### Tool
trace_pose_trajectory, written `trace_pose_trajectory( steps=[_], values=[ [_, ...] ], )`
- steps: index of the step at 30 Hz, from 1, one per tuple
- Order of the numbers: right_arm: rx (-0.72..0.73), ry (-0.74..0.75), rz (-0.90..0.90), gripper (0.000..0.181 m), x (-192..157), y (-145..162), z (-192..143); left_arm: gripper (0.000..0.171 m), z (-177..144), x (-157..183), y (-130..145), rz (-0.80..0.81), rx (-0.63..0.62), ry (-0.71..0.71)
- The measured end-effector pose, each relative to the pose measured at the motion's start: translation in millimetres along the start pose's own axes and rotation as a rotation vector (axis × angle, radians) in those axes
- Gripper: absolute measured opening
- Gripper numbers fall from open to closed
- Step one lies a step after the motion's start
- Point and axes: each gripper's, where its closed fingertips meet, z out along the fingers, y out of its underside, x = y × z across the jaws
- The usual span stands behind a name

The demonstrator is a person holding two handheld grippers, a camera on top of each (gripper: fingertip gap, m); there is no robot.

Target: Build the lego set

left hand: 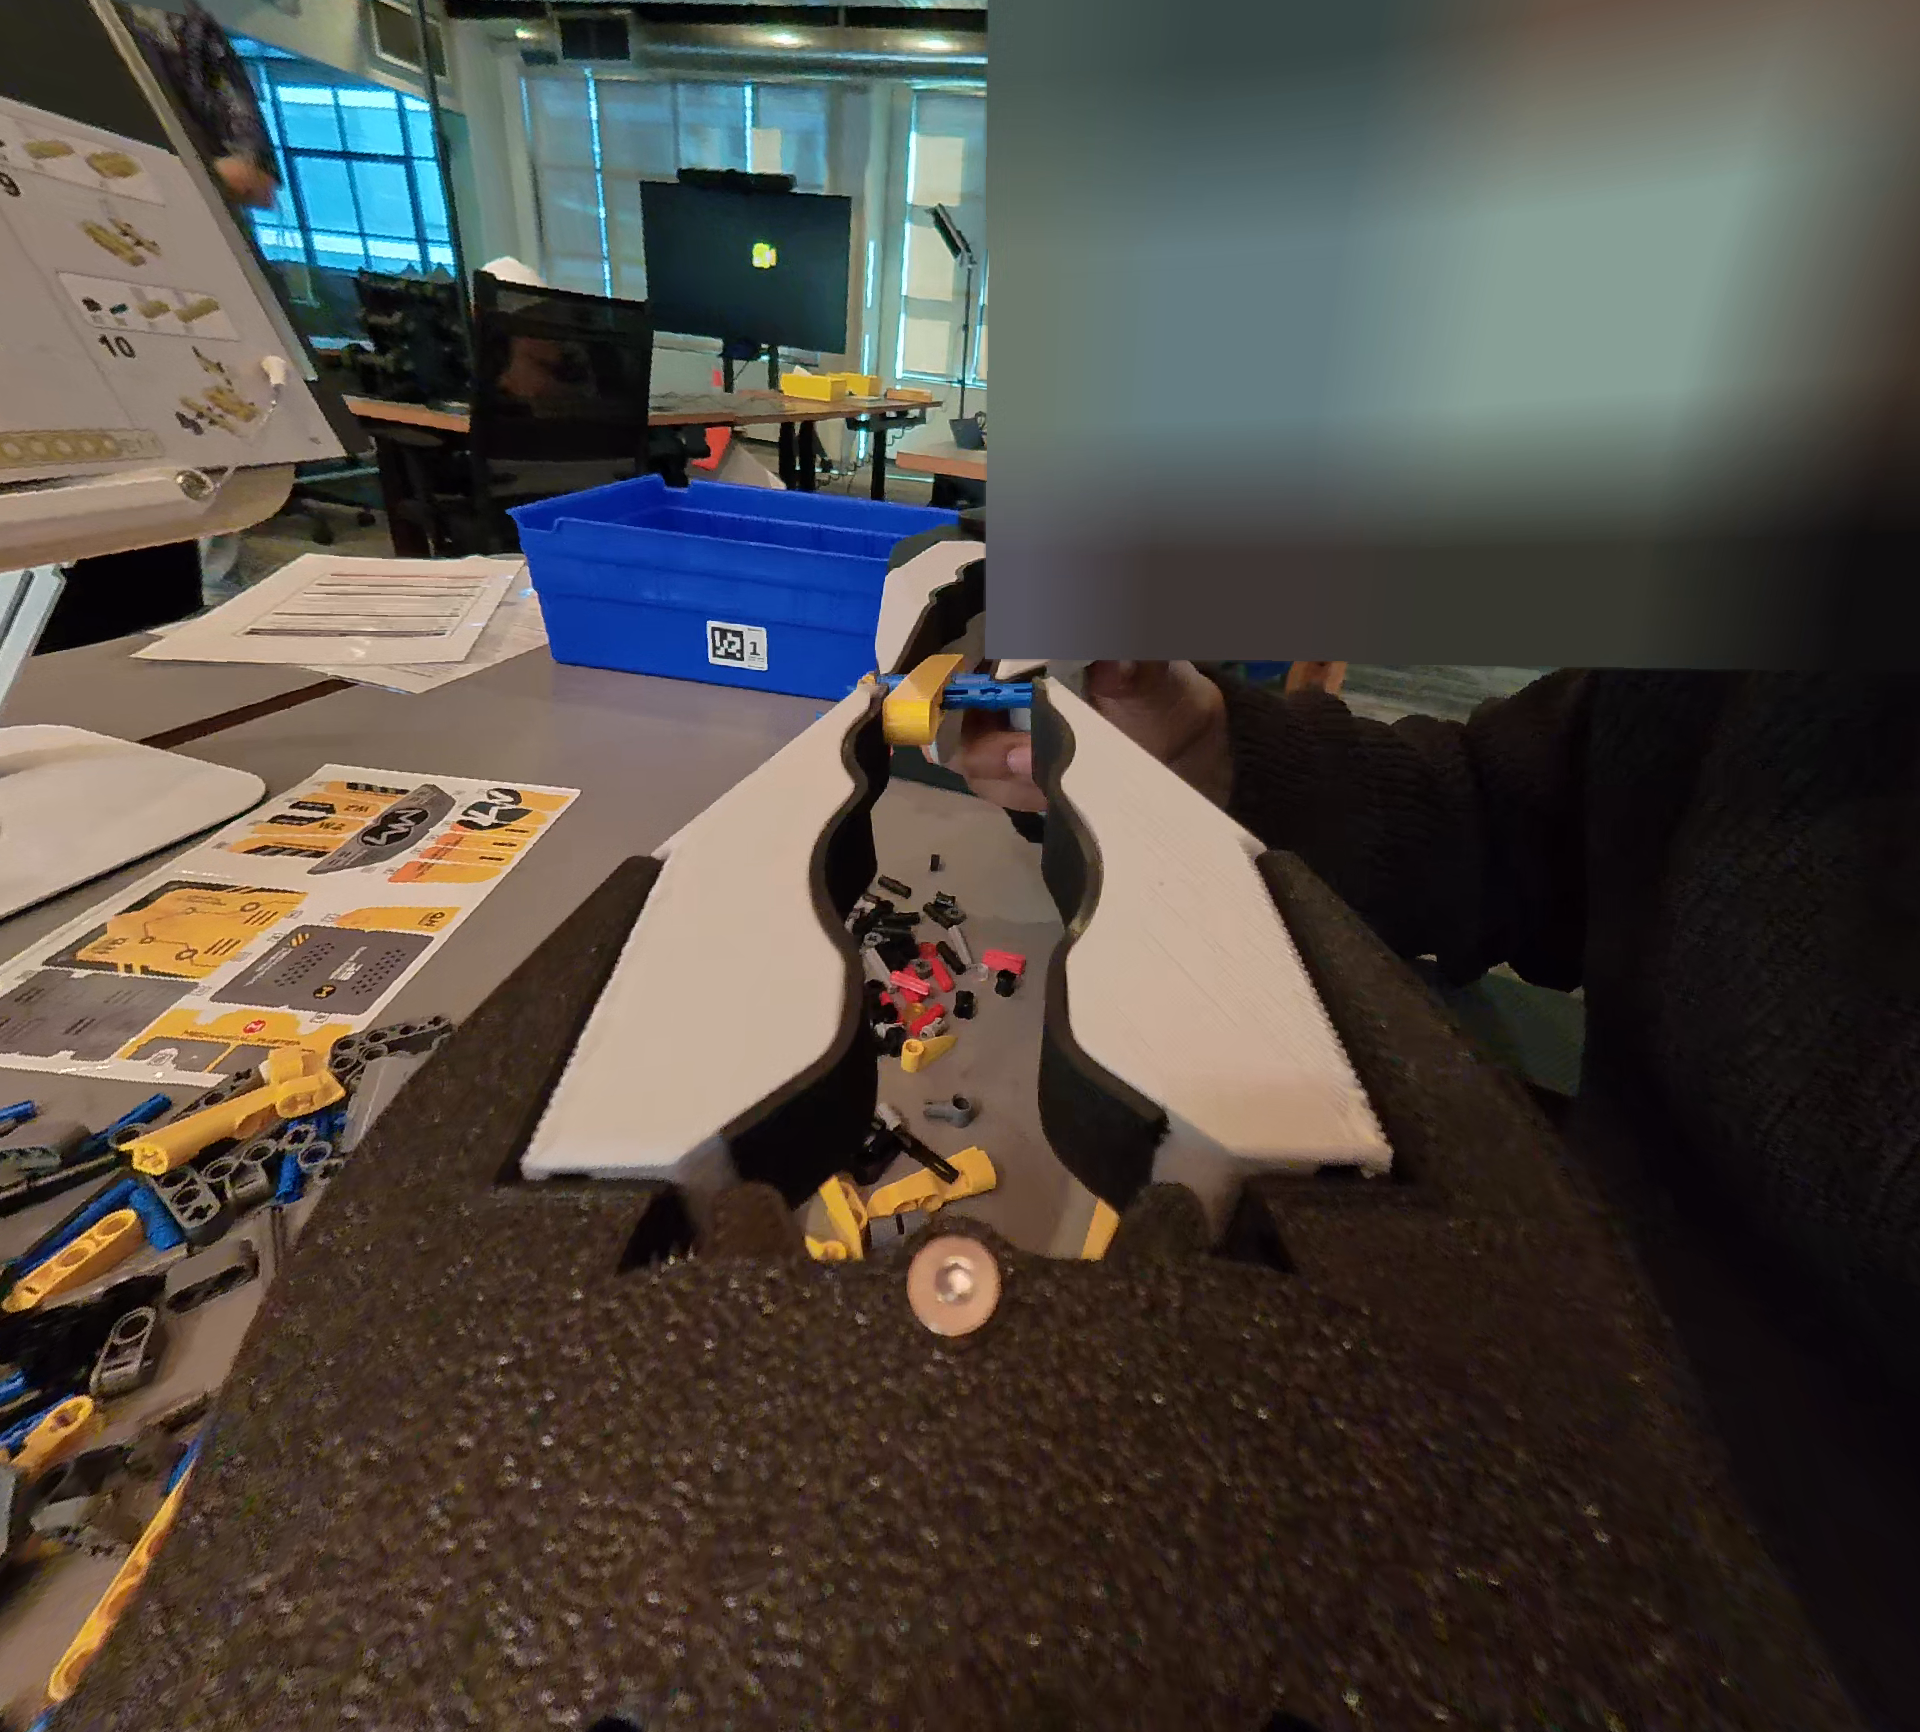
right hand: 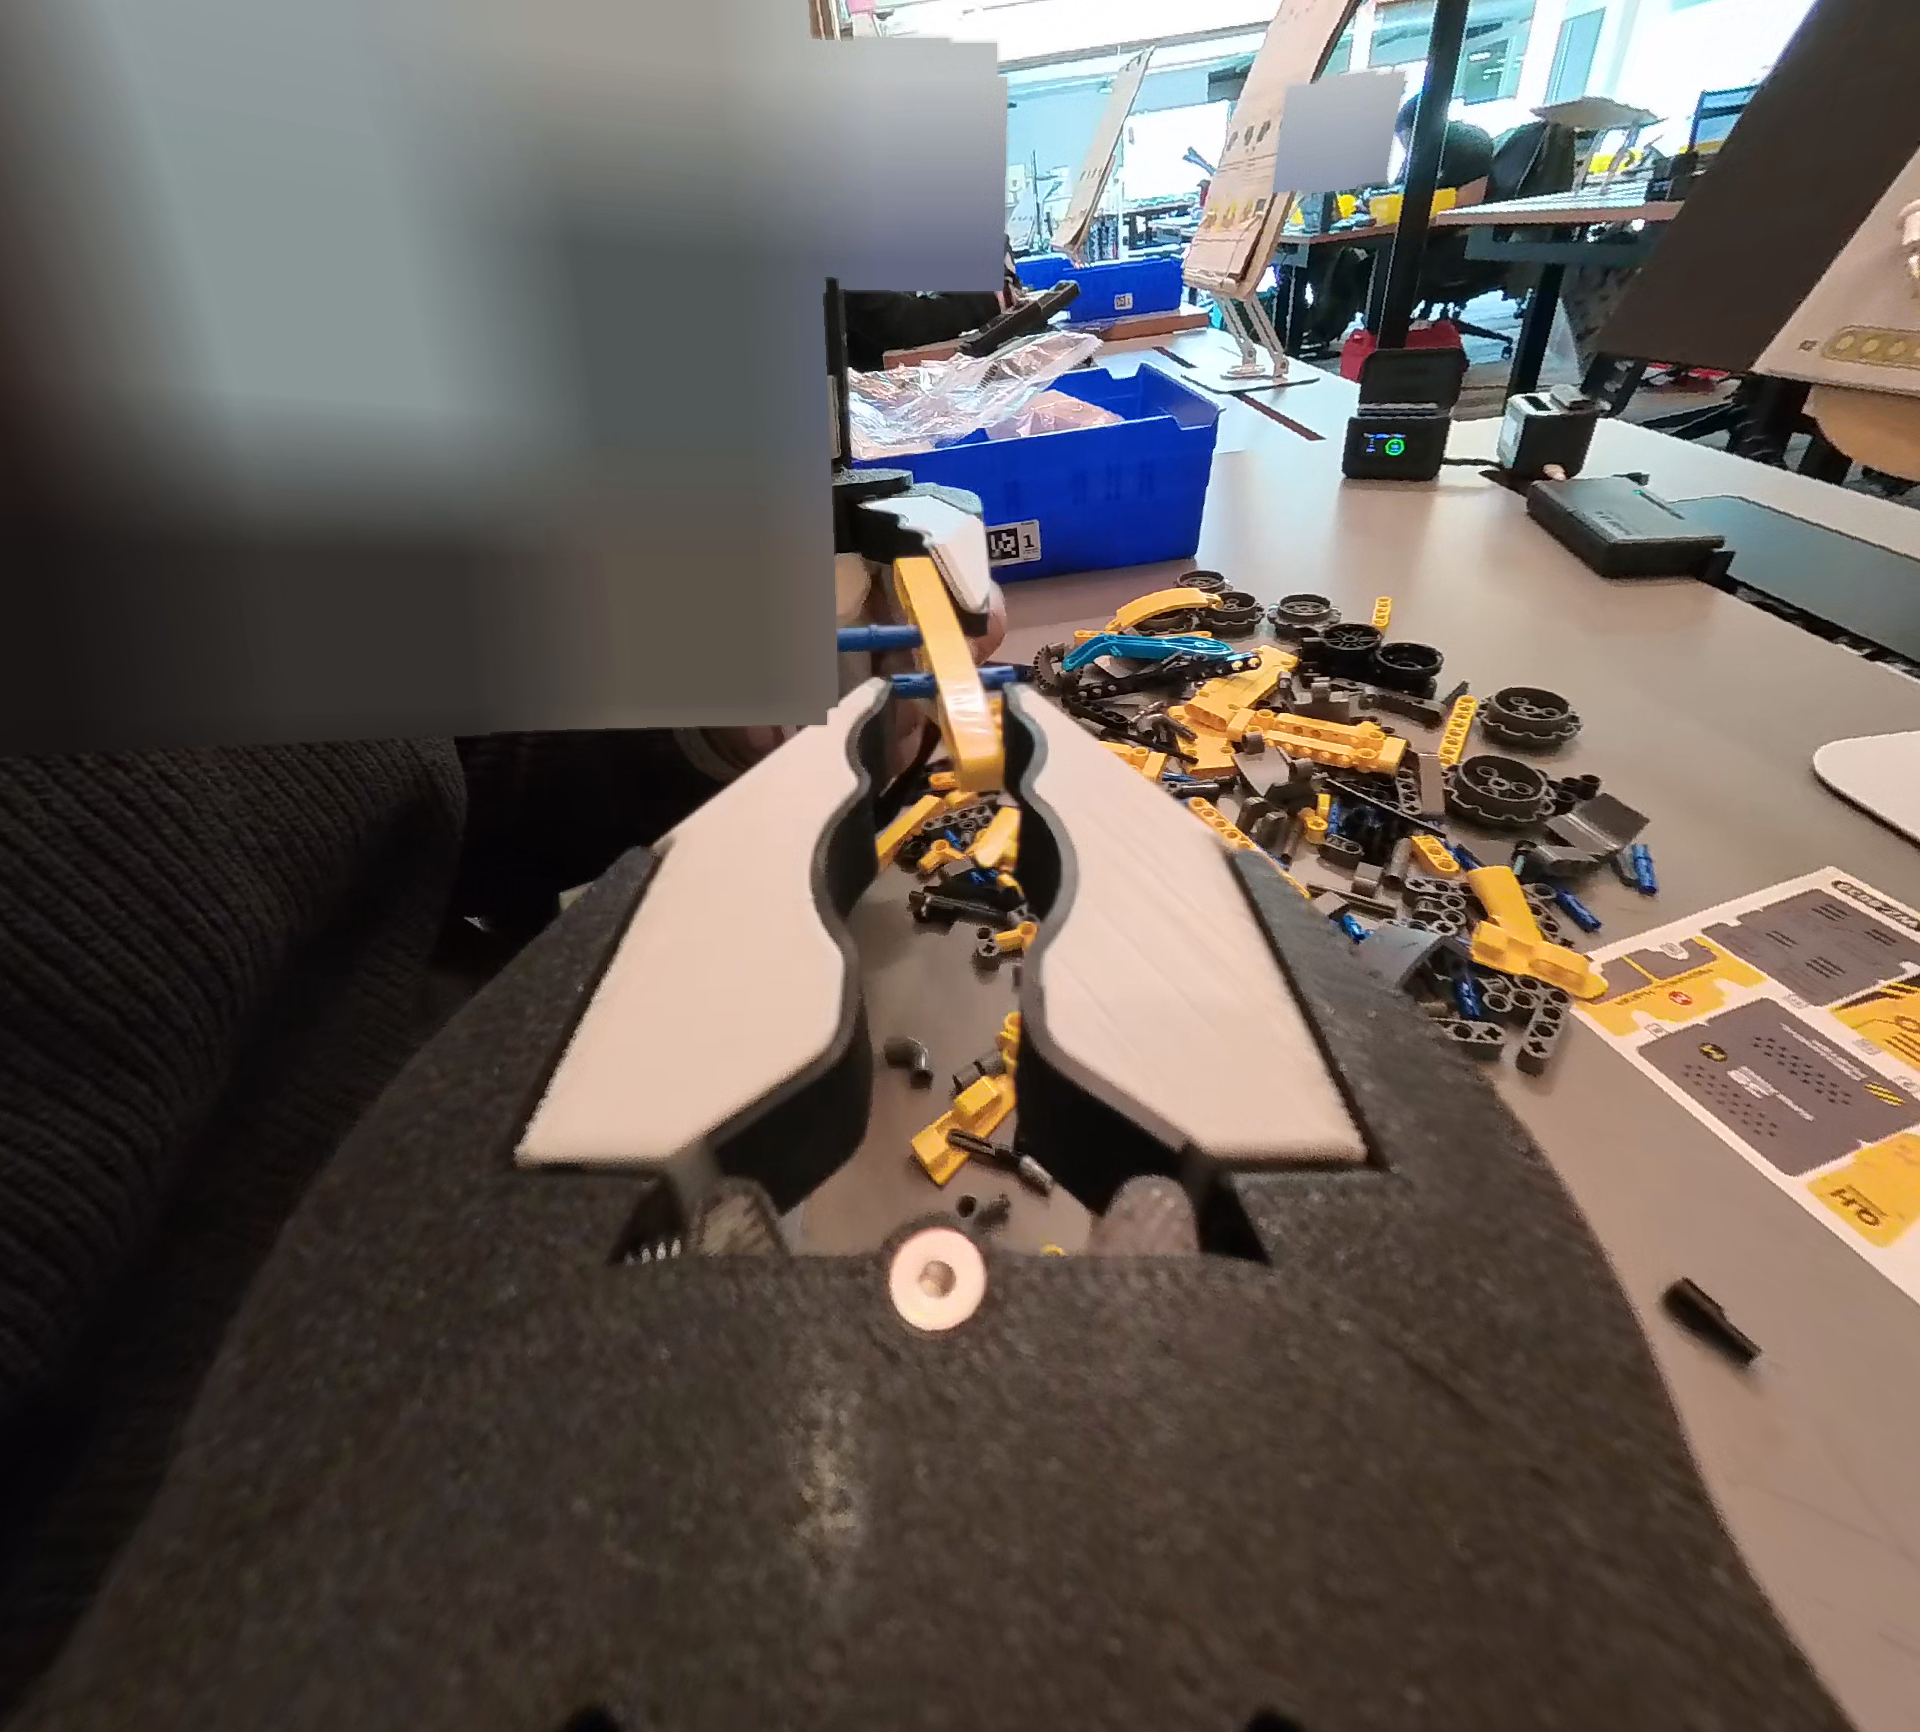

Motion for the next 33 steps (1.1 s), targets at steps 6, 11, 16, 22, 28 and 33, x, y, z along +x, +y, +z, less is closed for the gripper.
trace_pose_trajectory(
  steps=[6, 11, 16, 22, 28, 33],
  values=[
    [-0.01, 0.008, -0.007, 0.02, 1, 1, -1, 0.025, 1, 0, 2, 0.006, -0.019, -0.012],
    [-0.013, -0.013, 0.003, 0.019, -1, 2, -2, 0.023, 1, 1, 2, -0.001, -0.024, 0.003],
    [-0.012, -0.021, -0.009, 0.02, -2, 2, -2, 0.022, 1, 3, 2, -0.017, -0.023, 0.02],
    [-0.042, 0.007, -0.038, 0.019, 2, 6, -4, 0.026, 3, -2, 9, 0.021, -0.054, -0.024],
    [-0.057, 0.04, -0.12, 0.017, 0, 5, -4, 0.031, 0, -5, 6, 0.102, -0.022, -0.079],
    [-0.064, 0.058, -0.166, 0.017, -3, 3, -5, 0.03, 0, -2, 5, 0.089, -0.018, -0.053]
  ],
)
